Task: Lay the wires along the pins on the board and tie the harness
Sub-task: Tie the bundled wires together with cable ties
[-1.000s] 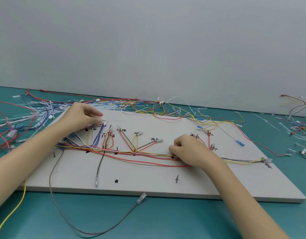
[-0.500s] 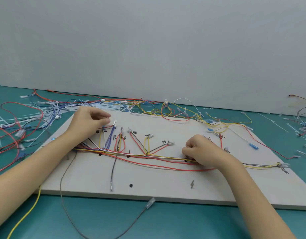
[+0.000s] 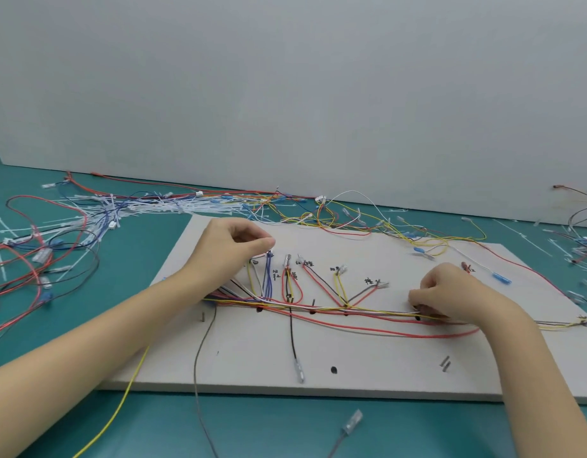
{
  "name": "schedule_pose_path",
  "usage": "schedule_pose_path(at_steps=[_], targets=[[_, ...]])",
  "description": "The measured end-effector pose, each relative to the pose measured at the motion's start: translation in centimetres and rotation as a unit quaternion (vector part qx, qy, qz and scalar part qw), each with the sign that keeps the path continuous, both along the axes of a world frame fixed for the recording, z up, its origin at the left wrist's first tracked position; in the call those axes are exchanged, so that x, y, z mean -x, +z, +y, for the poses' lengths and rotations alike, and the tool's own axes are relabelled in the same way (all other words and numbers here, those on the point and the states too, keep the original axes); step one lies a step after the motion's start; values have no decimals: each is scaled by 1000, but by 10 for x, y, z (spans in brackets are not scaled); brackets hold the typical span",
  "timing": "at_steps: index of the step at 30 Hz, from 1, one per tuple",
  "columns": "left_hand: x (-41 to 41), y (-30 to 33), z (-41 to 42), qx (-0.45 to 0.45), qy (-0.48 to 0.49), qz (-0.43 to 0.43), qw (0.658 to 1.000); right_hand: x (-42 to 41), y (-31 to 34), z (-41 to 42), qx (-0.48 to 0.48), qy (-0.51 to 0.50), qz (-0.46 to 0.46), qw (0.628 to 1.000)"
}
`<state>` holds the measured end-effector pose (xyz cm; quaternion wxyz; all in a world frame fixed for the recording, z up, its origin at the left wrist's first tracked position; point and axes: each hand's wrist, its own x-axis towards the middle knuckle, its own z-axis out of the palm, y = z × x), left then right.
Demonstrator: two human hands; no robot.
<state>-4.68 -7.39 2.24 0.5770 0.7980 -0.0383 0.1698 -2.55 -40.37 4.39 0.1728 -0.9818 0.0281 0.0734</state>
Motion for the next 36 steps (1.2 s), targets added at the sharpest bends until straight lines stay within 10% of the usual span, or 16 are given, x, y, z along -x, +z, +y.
schedule_pose_path(at_steps=[4, 7, 16, 21, 27, 36], targets=[[12, 4, -2, 20, -28, -3, 999, 9, 11, 31, -196, 1, -188, 962], [20, 2, -6, -20, -29, -27, 999, 21, 16, 76, -444, 44, -125, 886], [28, 7, -9, -22, -69, -24, 997, 31, 9, 132, -689, 43, 4, 723], [23, 46, 46, -138, -164, 95, 972, 30, 2, 119, -687, -2, -9, 726], [33, 57, 120, -367, -255, 303, 842, 26, -3, 112, -689, -21, -5, 725], [35, 35, 113, -371, -258, 311, 836, 24, -5, 110, -676, -6, 48, 735]])
